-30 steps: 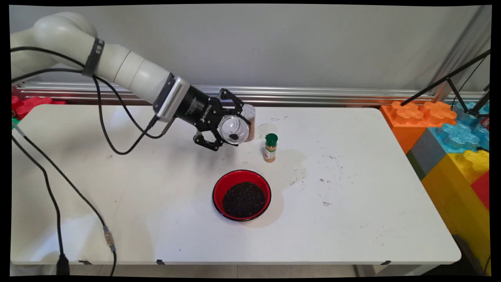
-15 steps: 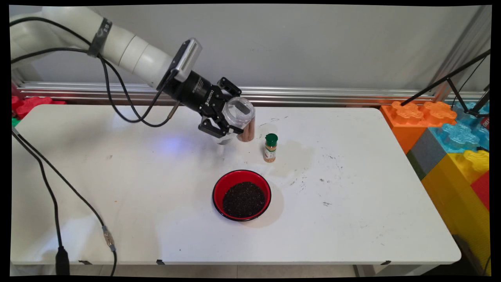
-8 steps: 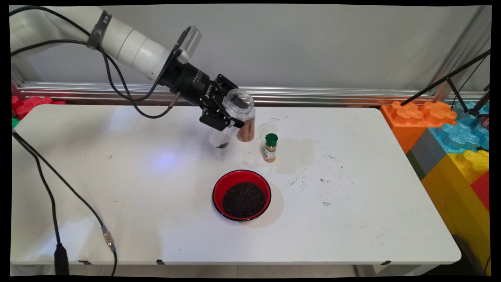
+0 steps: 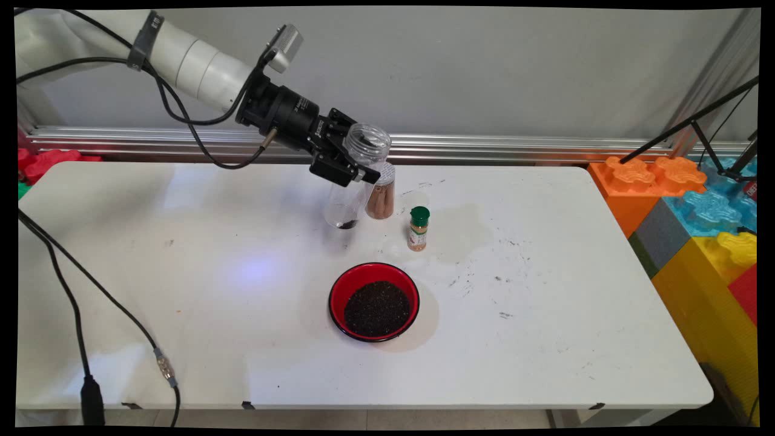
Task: Pour the black seasoning powder in the red bowl
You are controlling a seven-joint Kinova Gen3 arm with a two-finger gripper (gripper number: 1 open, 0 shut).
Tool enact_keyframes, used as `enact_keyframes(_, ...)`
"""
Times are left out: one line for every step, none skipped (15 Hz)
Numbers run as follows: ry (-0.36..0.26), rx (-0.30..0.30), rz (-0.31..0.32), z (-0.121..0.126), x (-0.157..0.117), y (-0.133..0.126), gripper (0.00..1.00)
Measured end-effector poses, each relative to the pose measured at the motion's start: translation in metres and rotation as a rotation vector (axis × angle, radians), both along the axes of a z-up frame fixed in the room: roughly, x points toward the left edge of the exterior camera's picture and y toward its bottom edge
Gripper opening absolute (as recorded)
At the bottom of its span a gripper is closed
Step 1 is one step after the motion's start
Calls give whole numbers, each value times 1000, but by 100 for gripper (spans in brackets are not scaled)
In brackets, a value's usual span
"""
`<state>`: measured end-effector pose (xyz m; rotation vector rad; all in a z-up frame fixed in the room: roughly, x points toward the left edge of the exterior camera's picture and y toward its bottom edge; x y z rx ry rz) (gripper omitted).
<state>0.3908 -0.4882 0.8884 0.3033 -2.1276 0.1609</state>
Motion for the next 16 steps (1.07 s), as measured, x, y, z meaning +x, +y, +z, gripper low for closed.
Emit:
enact_keyframes(7,2,6,-1,1,0,0)
enact_keyframes(16,5,13,-2,3,-1,0)
enact_keyframes(26,9,16,-5,5,0,0)
enact_keyframes(34,13,18,-7,7,0,0)
enact_keyframes(40,17,19,-10,9,2,0)
enact_keyframes(48,20,21,-14,13,4,0)
enact_keyframes(57,23,26,-18,16,6,0)
enact_keyframes(63,25,29,-22,19,8,0)
enact_keyframes(72,26,34,-28,22,10,0)
enact_keyframes(80,26,40,-33,25,11,0)
enact_keyframes(87,26,44,-38,27,13,0)
enact_keyframes(96,26,49,-44,28,14,0)
enact_keyframes(105,27,53,-51,30,16,0)
enact_keyframes(113,27,56,-57,30,16,0)
enact_keyframes(121,27,58,-63,32,17,0)
enact_keyframes(127,27,60,-70,33,18,0)
